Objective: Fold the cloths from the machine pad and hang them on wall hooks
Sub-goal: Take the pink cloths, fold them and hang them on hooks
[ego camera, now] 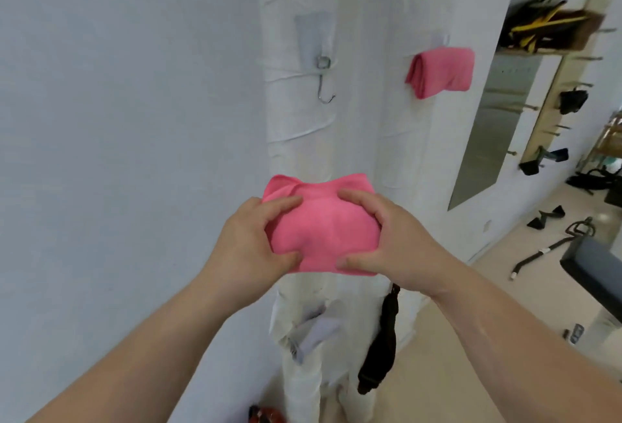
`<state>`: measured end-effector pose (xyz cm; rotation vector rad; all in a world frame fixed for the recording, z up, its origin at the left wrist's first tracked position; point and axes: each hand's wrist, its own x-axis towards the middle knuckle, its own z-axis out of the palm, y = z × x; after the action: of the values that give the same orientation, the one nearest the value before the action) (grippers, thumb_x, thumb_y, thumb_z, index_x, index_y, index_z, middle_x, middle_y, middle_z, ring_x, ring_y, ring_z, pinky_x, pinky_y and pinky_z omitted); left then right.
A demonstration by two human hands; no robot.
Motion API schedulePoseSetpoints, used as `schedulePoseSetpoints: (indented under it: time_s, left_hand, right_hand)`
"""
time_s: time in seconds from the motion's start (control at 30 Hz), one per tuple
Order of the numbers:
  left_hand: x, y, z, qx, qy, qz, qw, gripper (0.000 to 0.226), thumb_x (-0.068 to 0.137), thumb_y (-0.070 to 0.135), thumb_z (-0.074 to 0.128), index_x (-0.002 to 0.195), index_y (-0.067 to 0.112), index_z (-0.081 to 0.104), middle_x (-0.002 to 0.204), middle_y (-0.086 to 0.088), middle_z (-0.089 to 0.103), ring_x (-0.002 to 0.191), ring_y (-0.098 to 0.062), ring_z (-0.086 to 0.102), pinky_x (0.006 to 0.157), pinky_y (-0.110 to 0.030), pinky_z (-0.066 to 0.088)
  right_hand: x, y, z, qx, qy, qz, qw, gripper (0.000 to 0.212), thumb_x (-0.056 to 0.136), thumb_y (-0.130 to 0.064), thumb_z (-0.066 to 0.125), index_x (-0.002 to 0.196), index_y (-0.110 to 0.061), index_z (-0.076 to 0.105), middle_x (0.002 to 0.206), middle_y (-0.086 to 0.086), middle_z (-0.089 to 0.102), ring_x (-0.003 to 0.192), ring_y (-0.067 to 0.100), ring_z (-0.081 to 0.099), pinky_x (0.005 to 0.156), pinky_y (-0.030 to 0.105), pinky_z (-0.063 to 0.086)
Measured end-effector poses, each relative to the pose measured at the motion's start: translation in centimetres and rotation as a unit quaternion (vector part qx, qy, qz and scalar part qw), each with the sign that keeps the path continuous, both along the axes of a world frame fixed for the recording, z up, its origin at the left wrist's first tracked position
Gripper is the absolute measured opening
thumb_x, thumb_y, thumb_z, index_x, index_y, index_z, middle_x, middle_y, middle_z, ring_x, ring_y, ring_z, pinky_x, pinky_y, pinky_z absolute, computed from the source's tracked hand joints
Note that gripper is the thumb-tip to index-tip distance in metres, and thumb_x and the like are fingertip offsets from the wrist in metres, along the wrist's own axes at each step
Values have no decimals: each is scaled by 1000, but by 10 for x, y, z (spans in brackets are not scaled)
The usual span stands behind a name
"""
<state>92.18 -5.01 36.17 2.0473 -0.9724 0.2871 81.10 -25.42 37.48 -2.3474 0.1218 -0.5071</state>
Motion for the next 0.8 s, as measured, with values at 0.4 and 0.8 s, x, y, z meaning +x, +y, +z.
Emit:
schedulePoseSetpoints:
  time_s: [0.4, 0.8]
  left_hand:
    - [-13, -39, 93, -6, -25, 6, 1000, 14, 62, 35, 75, 75, 30, 74, 136, 26, 50, 124, 13, 48, 90, -19, 45]
    - [-4, -77, 130, -166, -50, 58, 983, 43, 92, 28, 71, 124, 51, 51, 111, 11, 58, 96, -13, 61, 82, -32, 56]
  right_hand:
    - [10, -78, 90, -99, -68, 118, 986, 32, 70, -36, 89, 95, -24, 72, 119, -15, 57, 107, 0, 57, 89, 15, 46]
    - [72, -75, 122, 236, -224, 207, 923, 26, 98, 5, 50, 94, -16, 64, 101, 0, 61, 84, 19, 63, 65, 38, 62]
